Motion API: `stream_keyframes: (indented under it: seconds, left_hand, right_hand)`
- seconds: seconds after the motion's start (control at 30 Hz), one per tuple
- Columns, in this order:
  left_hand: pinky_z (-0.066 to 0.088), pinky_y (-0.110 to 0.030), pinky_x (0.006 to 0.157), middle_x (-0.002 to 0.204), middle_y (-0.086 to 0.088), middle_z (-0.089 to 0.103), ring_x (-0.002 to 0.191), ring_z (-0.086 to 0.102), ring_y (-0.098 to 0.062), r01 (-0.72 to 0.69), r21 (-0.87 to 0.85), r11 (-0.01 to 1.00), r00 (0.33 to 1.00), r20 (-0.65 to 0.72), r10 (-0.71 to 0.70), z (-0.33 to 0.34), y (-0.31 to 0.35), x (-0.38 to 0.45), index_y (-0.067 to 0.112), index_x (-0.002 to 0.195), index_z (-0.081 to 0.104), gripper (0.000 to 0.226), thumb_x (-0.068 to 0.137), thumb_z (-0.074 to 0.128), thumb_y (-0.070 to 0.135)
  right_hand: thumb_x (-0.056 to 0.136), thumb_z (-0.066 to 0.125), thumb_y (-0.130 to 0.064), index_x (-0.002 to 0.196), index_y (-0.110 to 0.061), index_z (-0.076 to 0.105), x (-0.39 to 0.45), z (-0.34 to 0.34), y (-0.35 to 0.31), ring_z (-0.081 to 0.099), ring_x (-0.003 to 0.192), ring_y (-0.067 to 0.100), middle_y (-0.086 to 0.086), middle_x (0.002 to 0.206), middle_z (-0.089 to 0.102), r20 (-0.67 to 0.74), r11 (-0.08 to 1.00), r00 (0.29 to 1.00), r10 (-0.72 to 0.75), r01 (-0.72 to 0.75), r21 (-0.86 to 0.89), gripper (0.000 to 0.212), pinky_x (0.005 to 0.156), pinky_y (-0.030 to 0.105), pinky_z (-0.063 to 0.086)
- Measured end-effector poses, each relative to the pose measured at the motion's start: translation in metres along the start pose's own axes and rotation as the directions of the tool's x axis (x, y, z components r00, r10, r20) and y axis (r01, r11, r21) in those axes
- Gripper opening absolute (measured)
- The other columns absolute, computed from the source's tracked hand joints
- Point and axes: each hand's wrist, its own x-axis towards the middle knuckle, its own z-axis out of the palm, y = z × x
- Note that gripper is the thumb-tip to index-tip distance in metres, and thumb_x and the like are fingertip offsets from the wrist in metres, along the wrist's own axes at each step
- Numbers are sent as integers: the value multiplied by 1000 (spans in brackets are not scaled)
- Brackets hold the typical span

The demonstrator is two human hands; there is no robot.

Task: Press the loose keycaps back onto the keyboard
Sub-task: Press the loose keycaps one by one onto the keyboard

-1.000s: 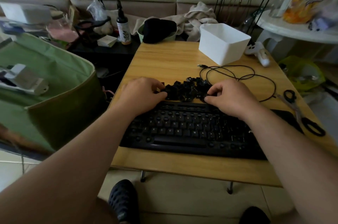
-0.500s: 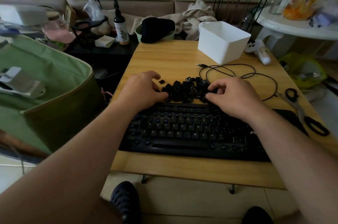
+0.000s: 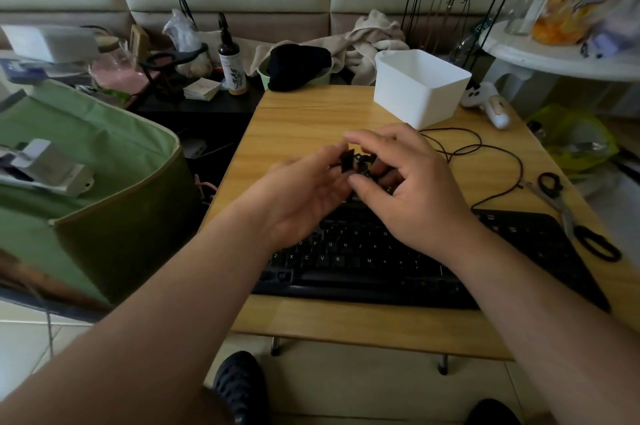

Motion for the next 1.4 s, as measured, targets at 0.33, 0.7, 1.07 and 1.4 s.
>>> stream_keyframes:
  seconds: [0.33,0.7,1.07,1.4]
  left_hand:
    - [47,-22,61,79,0,61,65,52,-9,61,165,984,997,38,-68,14,-14,-5,10,110,69,36,105,55,43]
    - [55,-23,61,78,-5,63,67,60,-12,21,107,994,992,122,-34,14,-13,-11,6,109,66,30,104,56,33]
    - [51,-27,66,79,2,71,70,59,-11,-194,728,657,978,92,187,-20,15,-27,14,96,77,22,101,64,30]
    - [51,-33,70,74,1,71,65,61,-10,-69,897,436,995,29,98,-84,38,-68,15,79,77,27,100,67,29]
  right_hand:
    - [80,86,-27,124,-20,75,-2,-5,0,63,101,9,-5,108,70,-82,1000,996,-26,25,-7,46,87,21,50]
    - [74,88,-42,93,-14,77,-8,-20,6,61,77,13,-3,84,70,-232,999,972,-41,39,-11,36,69,28,50]
    - [81,88,-24,103,-14,81,-10,-10,-6,64,82,10,-4,96,72,-78,989,992,-99,90,-114,25,71,35,57]
    - [87,80,-26,104,-24,79,-17,48,-62,63,81,5,-13,89,68,230,994,967,107,-110,4,18,76,29,56]
